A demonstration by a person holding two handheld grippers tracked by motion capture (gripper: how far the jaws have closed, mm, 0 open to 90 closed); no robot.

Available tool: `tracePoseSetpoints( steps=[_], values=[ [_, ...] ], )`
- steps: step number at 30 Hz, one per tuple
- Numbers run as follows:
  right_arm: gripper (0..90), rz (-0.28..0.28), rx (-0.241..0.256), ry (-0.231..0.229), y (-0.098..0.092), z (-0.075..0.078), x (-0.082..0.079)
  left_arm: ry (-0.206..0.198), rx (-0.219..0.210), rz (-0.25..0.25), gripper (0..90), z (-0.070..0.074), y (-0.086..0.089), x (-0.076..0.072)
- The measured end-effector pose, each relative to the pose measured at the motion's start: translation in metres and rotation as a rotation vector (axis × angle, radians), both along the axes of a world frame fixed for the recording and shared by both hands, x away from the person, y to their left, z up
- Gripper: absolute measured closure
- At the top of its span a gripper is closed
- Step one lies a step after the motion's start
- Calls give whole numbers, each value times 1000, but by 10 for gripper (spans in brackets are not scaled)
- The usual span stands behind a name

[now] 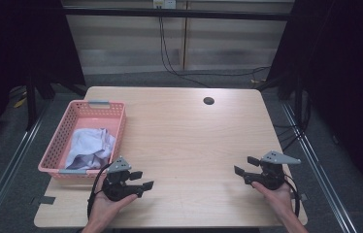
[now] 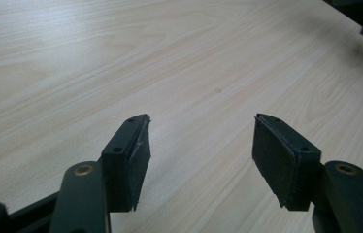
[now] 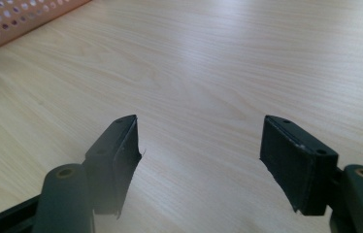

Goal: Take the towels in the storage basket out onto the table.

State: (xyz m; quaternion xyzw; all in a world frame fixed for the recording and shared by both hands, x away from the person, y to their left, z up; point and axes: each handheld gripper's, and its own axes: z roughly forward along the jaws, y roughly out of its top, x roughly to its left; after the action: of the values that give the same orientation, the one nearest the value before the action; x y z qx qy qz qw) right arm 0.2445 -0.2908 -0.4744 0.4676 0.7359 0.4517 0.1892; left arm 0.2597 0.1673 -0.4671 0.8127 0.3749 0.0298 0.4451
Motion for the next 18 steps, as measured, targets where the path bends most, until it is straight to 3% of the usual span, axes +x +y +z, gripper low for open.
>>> tracePoseSetpoints(
  steps=[2,7,9,13,16,17,18],
  values=[
    [300,-20,14,17,-1,0,0,-6,1,0,380,0,0,0],
    [271,13,14,45,0,-1,1,-34,48,-8,346,2,1,1],
    [271,31,-6,44,2,-1,-1,-42,44,-12,348,3,2,2],
    [271,37,20,58,2,-1,-3,-45,42,0,334,5,5,2],
    [248,54,2,62,4,-3,-3,-65,46,-6,330,14,9,3],
    [251,68,1,68,7,-4,-1,-80,55,10,321,19,10,4],
    [261,71,-2,68,8,-4,-1,-89,31,37,316,27,15,8]
  ],
)
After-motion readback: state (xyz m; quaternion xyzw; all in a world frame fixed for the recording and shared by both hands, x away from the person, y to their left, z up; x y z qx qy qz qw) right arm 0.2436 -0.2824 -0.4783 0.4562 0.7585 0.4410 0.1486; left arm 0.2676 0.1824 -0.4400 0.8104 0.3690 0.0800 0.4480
